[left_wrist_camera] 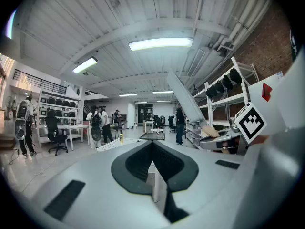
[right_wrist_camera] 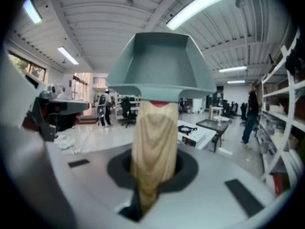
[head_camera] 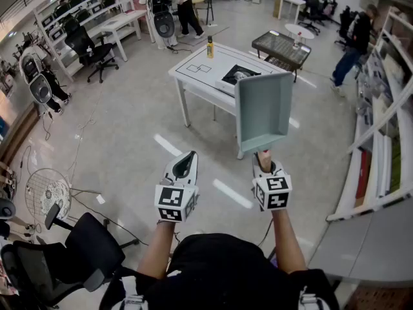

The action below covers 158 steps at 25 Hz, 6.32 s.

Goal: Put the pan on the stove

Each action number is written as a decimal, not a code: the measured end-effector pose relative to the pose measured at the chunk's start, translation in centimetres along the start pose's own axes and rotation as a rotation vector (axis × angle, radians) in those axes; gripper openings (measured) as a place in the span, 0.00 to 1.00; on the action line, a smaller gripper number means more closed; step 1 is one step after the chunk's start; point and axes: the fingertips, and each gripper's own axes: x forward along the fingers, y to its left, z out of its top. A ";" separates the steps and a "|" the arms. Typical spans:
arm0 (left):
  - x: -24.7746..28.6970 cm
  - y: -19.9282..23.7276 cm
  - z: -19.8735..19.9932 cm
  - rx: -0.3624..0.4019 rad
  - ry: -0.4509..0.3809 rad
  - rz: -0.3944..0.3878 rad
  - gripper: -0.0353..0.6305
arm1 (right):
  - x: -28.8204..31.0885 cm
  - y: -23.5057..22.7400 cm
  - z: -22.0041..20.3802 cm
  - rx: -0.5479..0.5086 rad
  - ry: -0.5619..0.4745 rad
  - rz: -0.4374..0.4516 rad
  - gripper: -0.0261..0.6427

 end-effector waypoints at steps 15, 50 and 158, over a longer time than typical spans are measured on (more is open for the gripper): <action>0.8 -1.9 -0.6 -0.010 0.015 0.012 0.09 | -0.7 -1.1 -1.1 0.038 0.024 0.049 0.12; 17.0 5.0 -1.4 -0.021 0.040 -0.045 0.09 | 14.0 -7.2 0.9 0.073 0.089 0.034 0.12; 63.3 20.7 -1.8 0.072 0.158 -0.721 0.09 | 53.9 -17.1 -4.7 0.636 0.710 -0.473 0.12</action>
